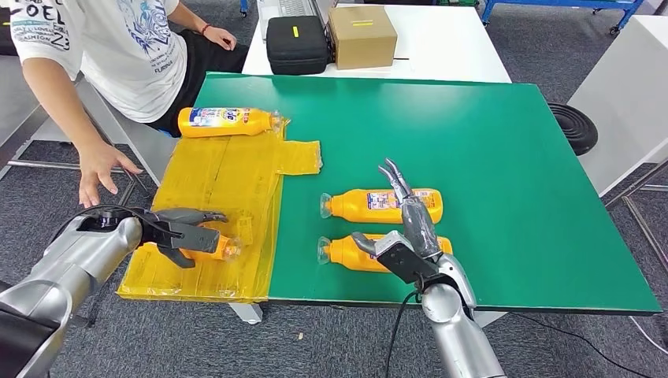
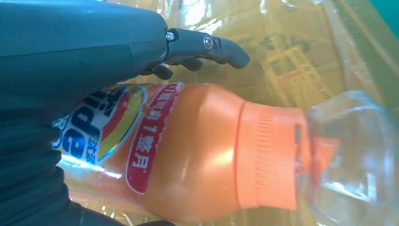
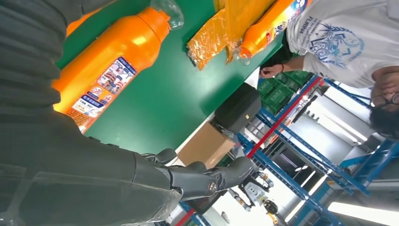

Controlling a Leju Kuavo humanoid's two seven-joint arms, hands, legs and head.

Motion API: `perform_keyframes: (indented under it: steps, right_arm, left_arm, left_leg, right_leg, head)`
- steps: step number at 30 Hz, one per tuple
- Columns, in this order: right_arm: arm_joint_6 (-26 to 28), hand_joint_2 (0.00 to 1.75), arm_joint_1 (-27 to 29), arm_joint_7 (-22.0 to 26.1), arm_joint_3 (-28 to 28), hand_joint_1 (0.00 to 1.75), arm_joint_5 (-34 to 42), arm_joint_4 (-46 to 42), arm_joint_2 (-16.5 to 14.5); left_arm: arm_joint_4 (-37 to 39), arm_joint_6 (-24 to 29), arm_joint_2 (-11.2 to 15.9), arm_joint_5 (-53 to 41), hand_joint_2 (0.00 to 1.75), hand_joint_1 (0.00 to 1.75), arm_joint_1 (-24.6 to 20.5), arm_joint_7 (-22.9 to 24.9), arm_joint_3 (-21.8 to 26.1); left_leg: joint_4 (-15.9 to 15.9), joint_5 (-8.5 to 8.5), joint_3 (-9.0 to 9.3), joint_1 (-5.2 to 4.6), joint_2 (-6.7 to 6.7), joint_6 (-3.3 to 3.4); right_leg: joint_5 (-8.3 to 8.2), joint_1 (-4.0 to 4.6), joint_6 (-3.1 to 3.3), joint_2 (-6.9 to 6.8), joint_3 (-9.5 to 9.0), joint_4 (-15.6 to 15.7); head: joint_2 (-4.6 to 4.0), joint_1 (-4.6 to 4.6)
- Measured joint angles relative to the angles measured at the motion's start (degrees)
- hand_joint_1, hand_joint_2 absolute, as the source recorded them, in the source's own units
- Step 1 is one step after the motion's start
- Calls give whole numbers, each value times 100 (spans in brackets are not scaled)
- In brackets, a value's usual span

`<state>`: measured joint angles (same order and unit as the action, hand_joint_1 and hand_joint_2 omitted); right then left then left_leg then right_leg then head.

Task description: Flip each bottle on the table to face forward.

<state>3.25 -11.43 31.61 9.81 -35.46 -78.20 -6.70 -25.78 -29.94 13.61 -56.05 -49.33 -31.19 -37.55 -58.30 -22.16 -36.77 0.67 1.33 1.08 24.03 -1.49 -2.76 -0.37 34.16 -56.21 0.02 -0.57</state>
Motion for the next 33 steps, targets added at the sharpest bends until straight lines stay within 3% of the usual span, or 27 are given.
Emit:
perform_keyframes:
  steps: [5, 9, 19, 33]
  right_arm:
    - [1, 175, 26, 0, -32, 0, -1, 0, 0]
    - [1, 175, 33, 0, -57, 0, -1, 0, -1]
    - [12, 175, 70, 0, -89, 0, -2, 2, -1]
    - [12, 175, 118, -21, -95, 0, -38, -17, -7]
  left_arm:
    - [-92, 2, 111, 48, 175, 0, 6, -17, -37]
    - [-135, 71, 159, 54, 0, 0, 28, -25, -81]
    - [-499, 107, 415, 435, 0, 0, 176, -264, -182]
    - [-1150, -380, 803, 1329, 0, 0, 301, -568, -242]
  left_leg:
    - [-1, -1, -28, 0, -16, 0]
    - [-1, -1, -47, 0, -16, -1]
    - [-1, -1, -73, 2, -19, -1]
    - [-1, -1, -83, 4, -21, -1]
  right_leg:
    - [-4, 1, 5, 16, 32, -1]
    - [-4, 7, 5, 16, 50, -1]
    - [-5, 10, 6, 17, 79, -3]
    - [-4, 11, 6, 19, 88, -5]
  head:
    - [0, -1]
    - [0, 0]
    - [0, -1]
    - [0, 0]
